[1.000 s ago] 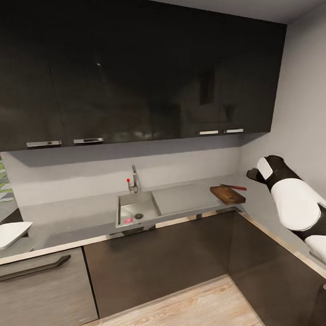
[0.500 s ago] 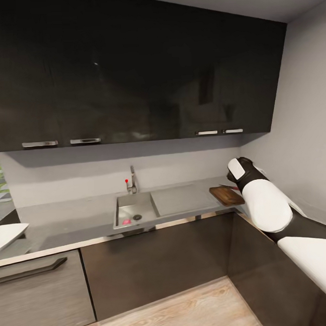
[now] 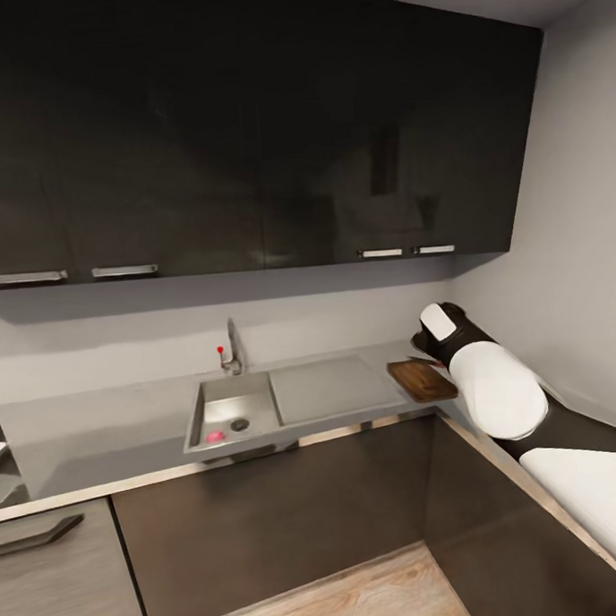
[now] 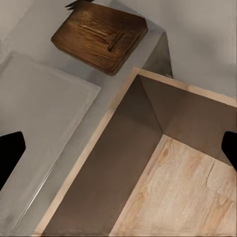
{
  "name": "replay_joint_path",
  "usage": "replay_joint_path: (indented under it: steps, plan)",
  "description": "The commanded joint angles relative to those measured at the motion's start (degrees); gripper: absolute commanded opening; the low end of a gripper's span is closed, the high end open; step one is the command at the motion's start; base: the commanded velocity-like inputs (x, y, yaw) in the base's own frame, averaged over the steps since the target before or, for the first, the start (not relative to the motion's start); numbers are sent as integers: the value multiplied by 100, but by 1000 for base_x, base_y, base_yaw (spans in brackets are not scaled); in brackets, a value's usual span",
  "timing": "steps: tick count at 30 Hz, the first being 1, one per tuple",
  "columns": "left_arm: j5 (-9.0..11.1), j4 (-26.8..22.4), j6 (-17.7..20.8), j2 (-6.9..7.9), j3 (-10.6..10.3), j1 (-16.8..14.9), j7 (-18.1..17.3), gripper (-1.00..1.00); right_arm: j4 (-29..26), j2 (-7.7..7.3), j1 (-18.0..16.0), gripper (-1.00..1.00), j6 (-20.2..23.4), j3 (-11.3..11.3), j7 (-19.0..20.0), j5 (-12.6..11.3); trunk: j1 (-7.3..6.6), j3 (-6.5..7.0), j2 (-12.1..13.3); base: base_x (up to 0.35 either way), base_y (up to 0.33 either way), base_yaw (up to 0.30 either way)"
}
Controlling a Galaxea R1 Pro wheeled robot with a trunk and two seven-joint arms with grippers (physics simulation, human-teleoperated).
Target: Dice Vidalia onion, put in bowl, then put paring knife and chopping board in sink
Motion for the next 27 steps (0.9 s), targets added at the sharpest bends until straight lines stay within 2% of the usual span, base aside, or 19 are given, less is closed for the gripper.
replay_joint_path:
  steps: [1,8,19,27]
  plan:
    - [18,-9,-5,0,8,4,-8,100,107,7,1,100,42,3,-14,-47,4,0,-2,271,-100,0]
    - [19,-9,-5,-1,8,4,-8,100,242,-11,3,100,41,-3,2,-68,4,0,-2,225,-26,0]
    - [19,-9,-5,-1,8,4,-8,100,385,-5,8,100,41,-5,-6,-68,4,-2,-2,94,0,0]
    - [19,-9,-5,-1,8,4,-8,100,532,-24,10,100,41,-8,-7,-68,4,-57,-2,79,0,0]
